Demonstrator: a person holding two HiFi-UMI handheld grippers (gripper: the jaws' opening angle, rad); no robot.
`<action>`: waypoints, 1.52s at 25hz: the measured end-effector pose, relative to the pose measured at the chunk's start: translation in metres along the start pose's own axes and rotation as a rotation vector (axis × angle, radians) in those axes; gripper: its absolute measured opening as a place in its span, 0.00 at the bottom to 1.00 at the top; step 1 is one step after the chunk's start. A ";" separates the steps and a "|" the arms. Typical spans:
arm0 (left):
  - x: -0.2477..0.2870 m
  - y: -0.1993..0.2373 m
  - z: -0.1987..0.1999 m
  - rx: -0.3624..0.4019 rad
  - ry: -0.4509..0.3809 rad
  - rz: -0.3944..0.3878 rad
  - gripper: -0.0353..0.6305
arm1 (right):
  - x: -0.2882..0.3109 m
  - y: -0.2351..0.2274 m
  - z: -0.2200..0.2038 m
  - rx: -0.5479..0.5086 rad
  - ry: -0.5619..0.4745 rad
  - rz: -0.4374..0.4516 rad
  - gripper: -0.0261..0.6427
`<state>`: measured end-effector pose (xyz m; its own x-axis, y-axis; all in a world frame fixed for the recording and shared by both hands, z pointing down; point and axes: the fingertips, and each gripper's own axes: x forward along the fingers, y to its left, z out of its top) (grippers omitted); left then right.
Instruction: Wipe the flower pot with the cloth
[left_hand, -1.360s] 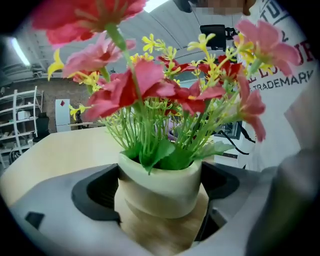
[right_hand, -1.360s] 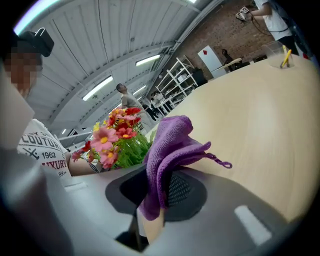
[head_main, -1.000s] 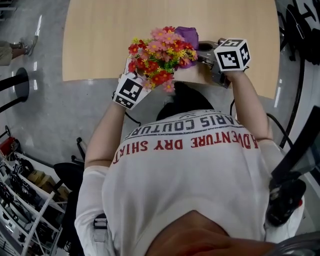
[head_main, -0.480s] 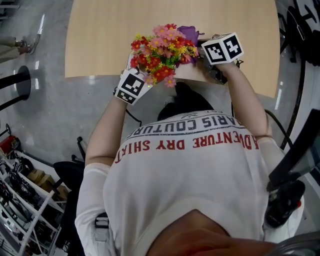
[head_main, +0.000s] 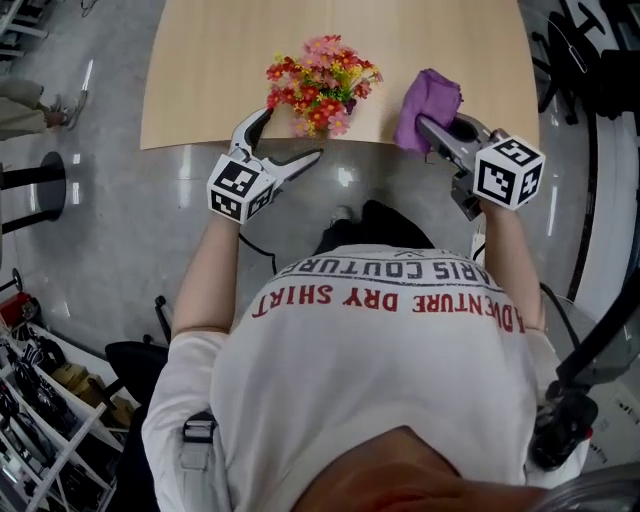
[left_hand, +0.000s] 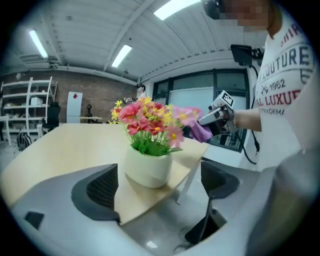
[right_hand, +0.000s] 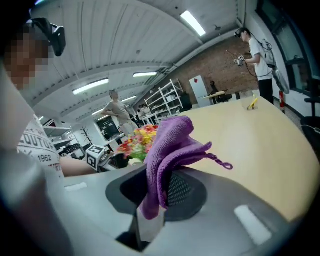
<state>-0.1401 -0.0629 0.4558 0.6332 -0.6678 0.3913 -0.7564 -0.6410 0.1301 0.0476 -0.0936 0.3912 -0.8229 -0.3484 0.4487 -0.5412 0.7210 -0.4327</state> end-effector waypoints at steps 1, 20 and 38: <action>-0.014 -0.012 0.004 -0.046 -0.015 -0.014 0.84 | -0.013 0.018 -0.004 -0.013 -0.003 0.021 0.11; -0.259 -0.414 0.047 -0.156 -0.189 0.013 0.06 | -0.258 0.358 -0.199 -0.231 -0.070 0.272 0.11; -0.424 -0.532 0.049 -0.027 -0.234 0.098 0.06 | -0.321 0.532 -0.239 -0.330 -0.091 0.251 0.12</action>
<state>0.0019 0.5424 0.1761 0.5753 -0.7974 0.1822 -0.8179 -0.5610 0.1276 0.0657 0.5446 0.2037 -0.9422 -0.1782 0.2837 -0.2496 0.9383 -0.2395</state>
